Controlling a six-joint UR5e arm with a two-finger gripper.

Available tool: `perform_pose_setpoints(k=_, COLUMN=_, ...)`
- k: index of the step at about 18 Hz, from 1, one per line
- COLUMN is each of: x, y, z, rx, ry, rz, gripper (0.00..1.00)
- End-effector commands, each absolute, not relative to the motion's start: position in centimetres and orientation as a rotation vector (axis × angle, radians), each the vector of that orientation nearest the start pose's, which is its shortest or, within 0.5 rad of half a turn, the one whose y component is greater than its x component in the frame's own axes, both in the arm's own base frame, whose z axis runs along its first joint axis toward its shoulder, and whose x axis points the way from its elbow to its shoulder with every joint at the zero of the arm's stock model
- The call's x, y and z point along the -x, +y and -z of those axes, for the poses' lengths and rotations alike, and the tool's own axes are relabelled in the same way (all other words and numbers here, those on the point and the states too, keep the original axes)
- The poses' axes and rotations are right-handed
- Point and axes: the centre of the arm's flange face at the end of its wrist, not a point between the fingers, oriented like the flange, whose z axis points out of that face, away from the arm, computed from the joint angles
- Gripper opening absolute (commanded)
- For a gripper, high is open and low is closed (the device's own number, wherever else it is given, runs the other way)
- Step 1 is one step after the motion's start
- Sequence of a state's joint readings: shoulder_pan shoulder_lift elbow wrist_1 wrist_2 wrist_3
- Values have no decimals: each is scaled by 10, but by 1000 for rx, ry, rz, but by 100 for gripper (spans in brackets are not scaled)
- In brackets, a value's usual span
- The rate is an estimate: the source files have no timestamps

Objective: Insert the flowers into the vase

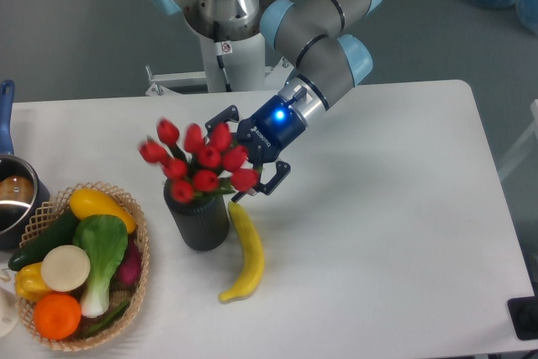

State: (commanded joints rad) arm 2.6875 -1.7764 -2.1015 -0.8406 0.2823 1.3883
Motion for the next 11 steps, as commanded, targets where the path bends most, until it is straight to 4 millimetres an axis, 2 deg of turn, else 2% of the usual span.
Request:
perform_pose_setpoints(k=4, x=329, y=412, z=-291, rx=1891, ry=262, rz=423, gripper=100)
perform_pose_setpoints(k=8, x=335, y=396, z=-297, rx=2046, ry=279, rz=330, gripper=100)
perform_pose_setpoints(k=11, x=346, y=382, z=-317, rx=2137, ry=293, rz=222, gripper=100)
